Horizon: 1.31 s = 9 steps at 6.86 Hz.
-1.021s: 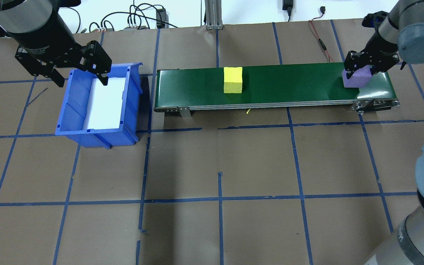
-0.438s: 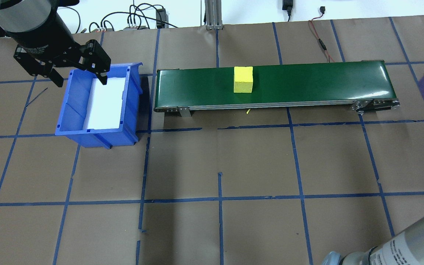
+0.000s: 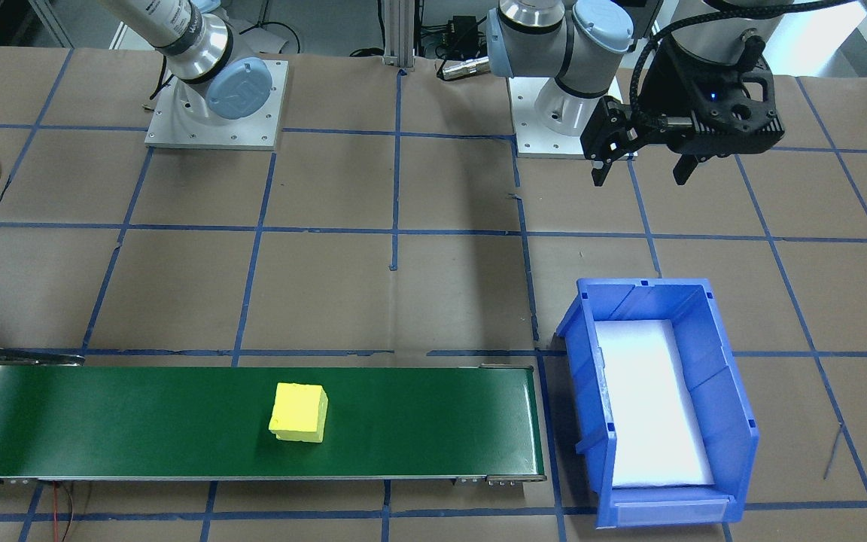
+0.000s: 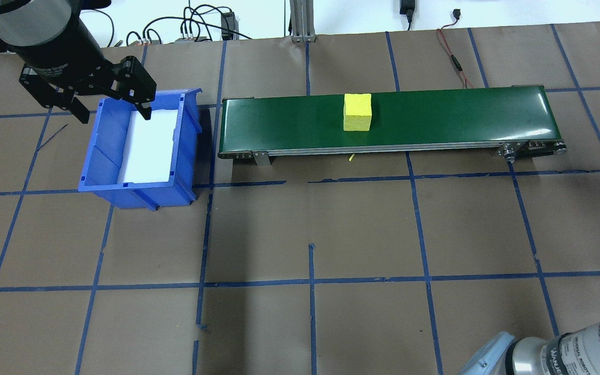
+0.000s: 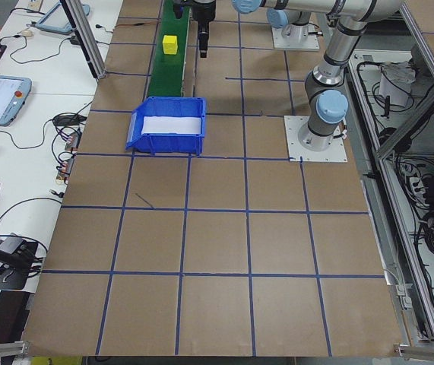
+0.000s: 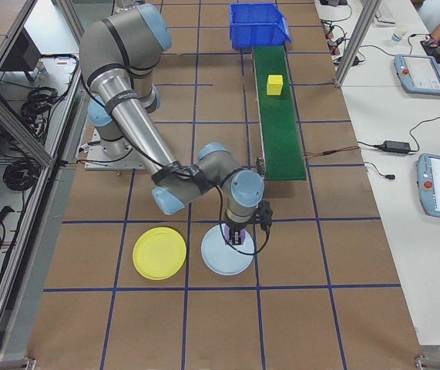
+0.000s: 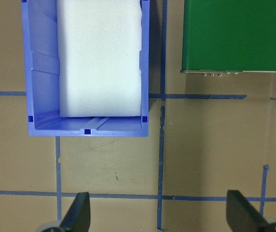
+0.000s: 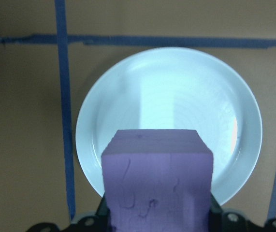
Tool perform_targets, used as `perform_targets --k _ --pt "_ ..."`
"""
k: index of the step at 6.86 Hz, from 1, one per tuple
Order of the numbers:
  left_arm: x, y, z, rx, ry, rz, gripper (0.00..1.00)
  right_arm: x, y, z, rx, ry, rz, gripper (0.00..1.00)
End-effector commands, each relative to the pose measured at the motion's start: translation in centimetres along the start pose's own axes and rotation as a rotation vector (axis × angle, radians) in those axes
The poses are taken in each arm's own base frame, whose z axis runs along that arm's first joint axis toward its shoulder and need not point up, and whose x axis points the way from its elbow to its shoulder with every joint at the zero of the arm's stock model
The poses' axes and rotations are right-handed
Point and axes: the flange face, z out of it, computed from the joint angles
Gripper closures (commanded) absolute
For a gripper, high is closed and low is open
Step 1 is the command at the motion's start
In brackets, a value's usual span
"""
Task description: Move block left to right into plate
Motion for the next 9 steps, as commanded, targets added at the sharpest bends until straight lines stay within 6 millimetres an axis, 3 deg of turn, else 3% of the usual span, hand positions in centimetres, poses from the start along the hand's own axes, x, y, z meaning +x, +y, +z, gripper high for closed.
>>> perform_targets --k 1,5,6,7,8,9 --pt "0.1 0.0 0.0 0.000 0.000 0.000 0.00 1.8 3.5 2.4 0.009 -0.053 -0.008 0.70" --pt "0.1 0.0 0.0 0.000 0.003 -0.001 0.00 3.3 1.9 5.6 0.078 -0.044 -0.006 0.68" --pt "0.1 0.0 0.0 0.000 0.002 0.000 0.00 3.2 1.9 5.6 0.081 -0.046 -0.005 0.63" --pt "0.1 0.0 0.0 0.000 0.002 0.000 0.00 3.2 1.9 5.5 0.083 -0.045 -0.006 0.14" --pt "0.1 0.0 0.0 0.000 0.002 0.000 0.00 3.2 1.9 5.4 0.083 -0.044 -0.006 0.01" --pt "0.1 0.0 0.0 0.001 0.002 0.000 0.00 3.1 1.9 5.2 0.085 -0.041 -0.003 0.00"
